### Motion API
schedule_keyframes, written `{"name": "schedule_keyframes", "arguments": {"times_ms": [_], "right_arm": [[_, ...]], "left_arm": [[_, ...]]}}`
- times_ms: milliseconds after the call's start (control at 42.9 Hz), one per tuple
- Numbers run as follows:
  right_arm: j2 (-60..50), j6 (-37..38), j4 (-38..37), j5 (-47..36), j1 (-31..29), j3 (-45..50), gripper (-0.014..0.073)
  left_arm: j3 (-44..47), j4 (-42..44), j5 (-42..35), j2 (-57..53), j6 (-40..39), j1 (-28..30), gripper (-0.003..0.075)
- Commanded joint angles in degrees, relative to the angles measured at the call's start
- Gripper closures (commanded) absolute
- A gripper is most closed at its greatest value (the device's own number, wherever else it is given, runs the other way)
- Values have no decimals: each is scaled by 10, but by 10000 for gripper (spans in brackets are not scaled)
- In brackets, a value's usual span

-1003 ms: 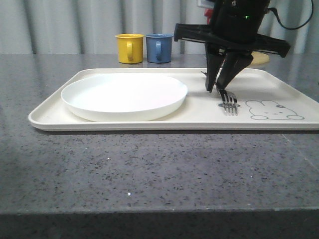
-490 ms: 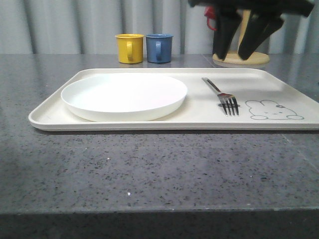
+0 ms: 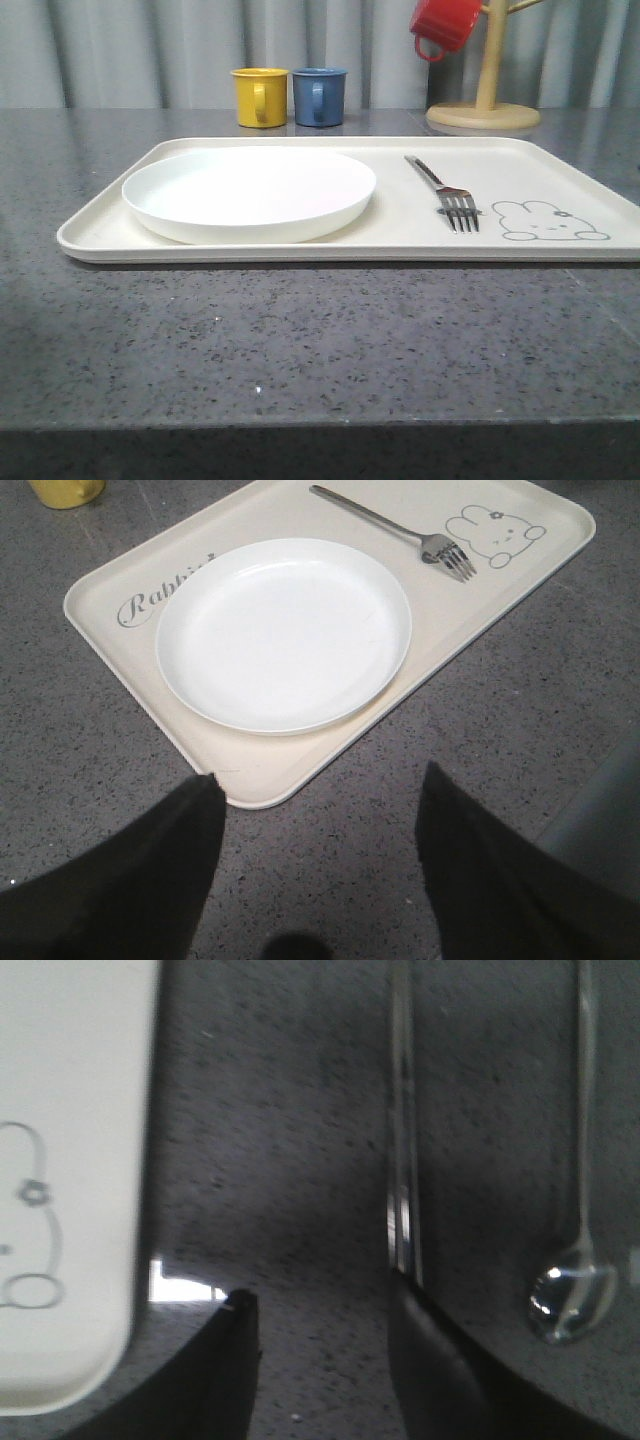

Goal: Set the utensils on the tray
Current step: 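Open the right gripper and lift it off the fork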

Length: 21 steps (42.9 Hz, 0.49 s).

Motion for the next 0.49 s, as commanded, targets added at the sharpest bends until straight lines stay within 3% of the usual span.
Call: {"name": "schedule_keyframes", "arguments": {"times_ms": [0, 163, 467], "right_arm": [[-8, -26, 7, -26, -44, 6, 249], [26, -51, 18, -32, -94, 8, 249], [88, -77, 50, -55, -103, 8, 251]], "left_arm": [[-15, -3, -40, -1, -6, -5, 301], [-15, -3, -40, -1, -6, -5, 301], [-15, -3, -40, -1, -6, -5, 301]]}}
